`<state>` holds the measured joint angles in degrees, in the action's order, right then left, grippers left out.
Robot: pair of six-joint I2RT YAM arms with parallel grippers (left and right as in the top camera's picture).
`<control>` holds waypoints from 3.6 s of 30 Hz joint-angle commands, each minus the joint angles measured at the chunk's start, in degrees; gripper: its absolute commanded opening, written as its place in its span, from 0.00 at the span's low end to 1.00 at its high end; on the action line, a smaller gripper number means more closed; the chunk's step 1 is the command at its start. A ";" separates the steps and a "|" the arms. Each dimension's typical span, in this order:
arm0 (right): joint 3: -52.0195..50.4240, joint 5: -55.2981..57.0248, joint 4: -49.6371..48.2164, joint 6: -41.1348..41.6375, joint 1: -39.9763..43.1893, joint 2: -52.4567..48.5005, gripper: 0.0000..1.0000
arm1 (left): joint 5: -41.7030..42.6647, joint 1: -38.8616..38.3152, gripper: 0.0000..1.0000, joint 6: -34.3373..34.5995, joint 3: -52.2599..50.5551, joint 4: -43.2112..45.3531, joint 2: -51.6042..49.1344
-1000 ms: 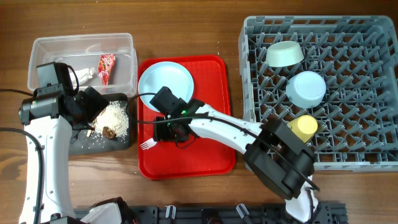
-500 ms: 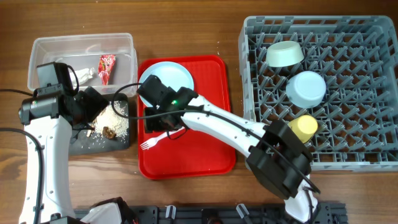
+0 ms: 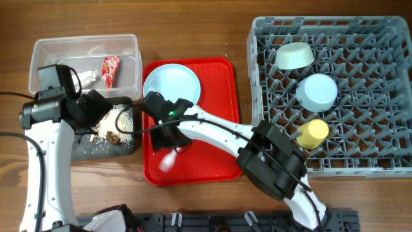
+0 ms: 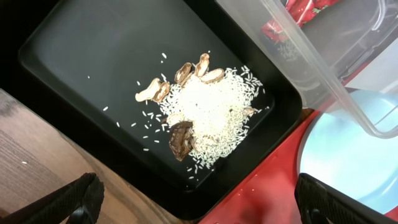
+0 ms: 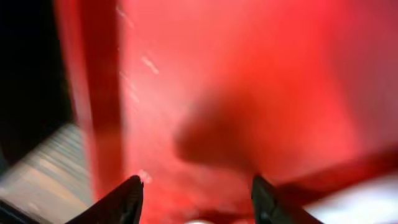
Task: Sort waste into correct bins and load items into the dishwasher rack
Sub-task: 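Close the right gripper on the white fork handle and lift, then carry the fork into the rack's front-left slot and release, then grasp the light-blue plate's rim with the right gripper and lift, then set the plate upright in the rack's back-left row and release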
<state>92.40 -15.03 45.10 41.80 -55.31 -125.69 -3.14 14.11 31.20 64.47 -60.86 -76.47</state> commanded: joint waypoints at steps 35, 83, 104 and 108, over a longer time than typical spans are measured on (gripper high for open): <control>-23.37 8.98 3.48 9.60 3.10 14.47 0.11 | 0.28 0.26 1.00 0.76 0.15 -0.26 0.72; -20.39 5.35 -28.79 -16.20 20.72 13.20 0.73 | 0.33 0.26 1.00 0.76 0.15 -0.04 0.72; -20.39 38.66 -11.10 -27.43 29.73 46.97 0.04 | 2.29 0.26 1.00 0.76 0.15 -0.02 0.72; -20.41 57.75 -11.10 -38.64 33.53 49.77 0.04 | 2.29 0.26 1.00 0.76 0.15 -0.02 0.72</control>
<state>71.94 26.52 33.89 12.14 -23.11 -76.29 -1.56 14.11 31.20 64.47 -61.04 -76.47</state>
